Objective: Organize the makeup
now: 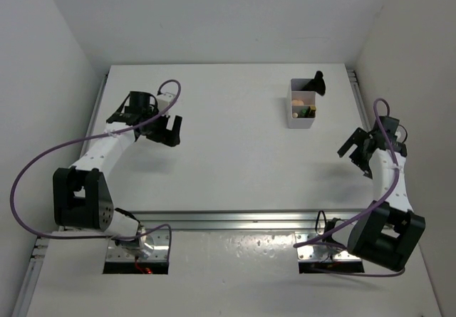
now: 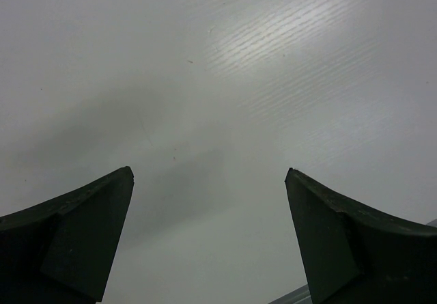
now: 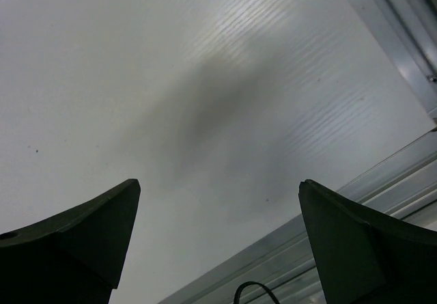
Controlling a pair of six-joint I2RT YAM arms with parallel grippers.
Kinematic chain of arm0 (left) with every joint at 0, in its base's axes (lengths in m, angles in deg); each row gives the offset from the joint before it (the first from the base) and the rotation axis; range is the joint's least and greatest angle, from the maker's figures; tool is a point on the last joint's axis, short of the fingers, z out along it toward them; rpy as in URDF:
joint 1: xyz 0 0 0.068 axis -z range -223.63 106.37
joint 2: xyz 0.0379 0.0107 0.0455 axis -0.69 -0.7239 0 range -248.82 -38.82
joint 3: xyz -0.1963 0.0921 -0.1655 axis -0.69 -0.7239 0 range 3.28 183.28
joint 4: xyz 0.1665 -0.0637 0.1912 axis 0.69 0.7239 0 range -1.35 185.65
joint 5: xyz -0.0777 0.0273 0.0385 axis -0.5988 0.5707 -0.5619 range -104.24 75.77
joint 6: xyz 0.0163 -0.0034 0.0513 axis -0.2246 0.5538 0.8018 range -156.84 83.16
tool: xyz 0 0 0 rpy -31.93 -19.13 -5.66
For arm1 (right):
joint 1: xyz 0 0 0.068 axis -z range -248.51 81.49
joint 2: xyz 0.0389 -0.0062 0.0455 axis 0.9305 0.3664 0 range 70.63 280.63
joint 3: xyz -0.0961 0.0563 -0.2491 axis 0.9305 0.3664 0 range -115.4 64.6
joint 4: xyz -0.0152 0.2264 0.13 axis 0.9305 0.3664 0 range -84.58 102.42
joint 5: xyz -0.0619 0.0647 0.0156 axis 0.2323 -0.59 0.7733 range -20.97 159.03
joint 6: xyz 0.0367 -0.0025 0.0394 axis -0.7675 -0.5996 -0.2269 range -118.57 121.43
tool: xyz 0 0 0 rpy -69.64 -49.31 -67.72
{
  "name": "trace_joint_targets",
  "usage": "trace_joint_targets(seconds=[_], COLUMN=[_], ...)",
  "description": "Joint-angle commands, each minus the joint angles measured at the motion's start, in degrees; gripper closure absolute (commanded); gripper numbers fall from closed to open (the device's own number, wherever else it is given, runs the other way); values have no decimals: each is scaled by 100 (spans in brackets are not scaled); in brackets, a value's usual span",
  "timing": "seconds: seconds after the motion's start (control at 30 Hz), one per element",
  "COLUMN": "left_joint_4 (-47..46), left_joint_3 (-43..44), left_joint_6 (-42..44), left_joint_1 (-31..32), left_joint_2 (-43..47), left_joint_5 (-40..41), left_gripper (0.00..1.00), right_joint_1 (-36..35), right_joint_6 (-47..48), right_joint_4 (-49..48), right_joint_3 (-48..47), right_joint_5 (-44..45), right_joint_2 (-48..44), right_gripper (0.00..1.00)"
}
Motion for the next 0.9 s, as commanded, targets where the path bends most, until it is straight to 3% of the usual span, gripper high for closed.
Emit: trace_joint_targets(seconds=[0.0,0.87], left_joint_4=[-312,-479], left_joint_3=[-58,-401], left_joint_6=[-232,-399], left_joint_1=[-18,-124], left_joint_2=[310,750], left_joint_5=[-376,-587], left_gripper=[0,0], right_joint_1=[-15,-23], right_joint_6=[-362,-468], right_joint_4=[299,193], right_joint_3=[-147,107], right_joint_5=[-555,-767], right_joint_2=[-141,-668], right_gripper=[0,0])
